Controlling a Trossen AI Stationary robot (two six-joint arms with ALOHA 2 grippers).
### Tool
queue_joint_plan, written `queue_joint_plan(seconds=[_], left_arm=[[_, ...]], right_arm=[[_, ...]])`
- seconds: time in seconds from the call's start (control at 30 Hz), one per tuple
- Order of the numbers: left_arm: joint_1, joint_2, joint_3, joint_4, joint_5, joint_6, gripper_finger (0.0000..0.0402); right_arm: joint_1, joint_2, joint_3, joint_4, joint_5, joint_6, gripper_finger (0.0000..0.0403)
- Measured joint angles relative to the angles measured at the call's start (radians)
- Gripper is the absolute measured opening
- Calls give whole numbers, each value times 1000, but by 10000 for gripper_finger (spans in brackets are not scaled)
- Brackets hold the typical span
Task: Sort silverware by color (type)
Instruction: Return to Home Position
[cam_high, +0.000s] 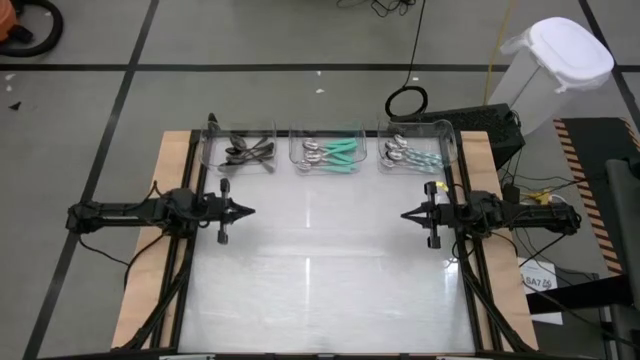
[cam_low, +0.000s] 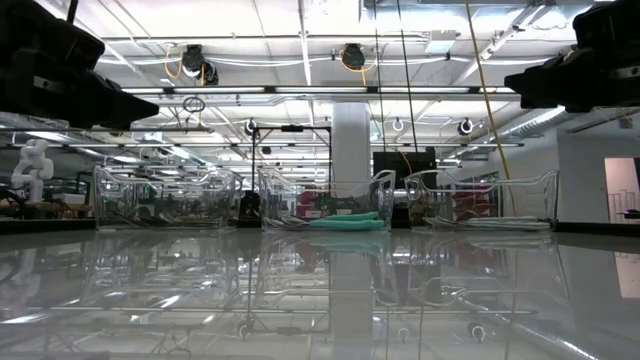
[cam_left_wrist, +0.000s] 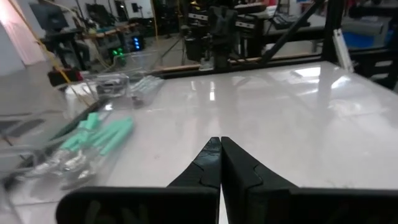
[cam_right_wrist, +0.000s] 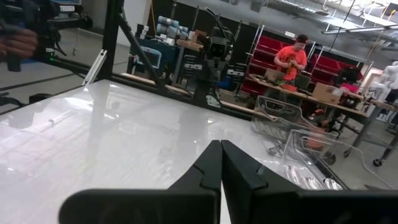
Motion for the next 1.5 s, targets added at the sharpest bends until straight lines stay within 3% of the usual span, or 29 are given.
queue_joint_plan(seconds=[0.27,0.53,0.9,1.5], left_arm=[[-48,0,0,1,4,-89,1],[-117,-19,16,-26,-122,-64,0],[-132,-120,17,-27,-133,-7,0],[-147,-117,18,-31,-108,-25,0]], right_arm=[[0,0,0,1,-2,12,0],[0,0,0,1,-3,29,0],[0,0,0,1,-4,37,0],[0,2,0,2,-4,85,0]])
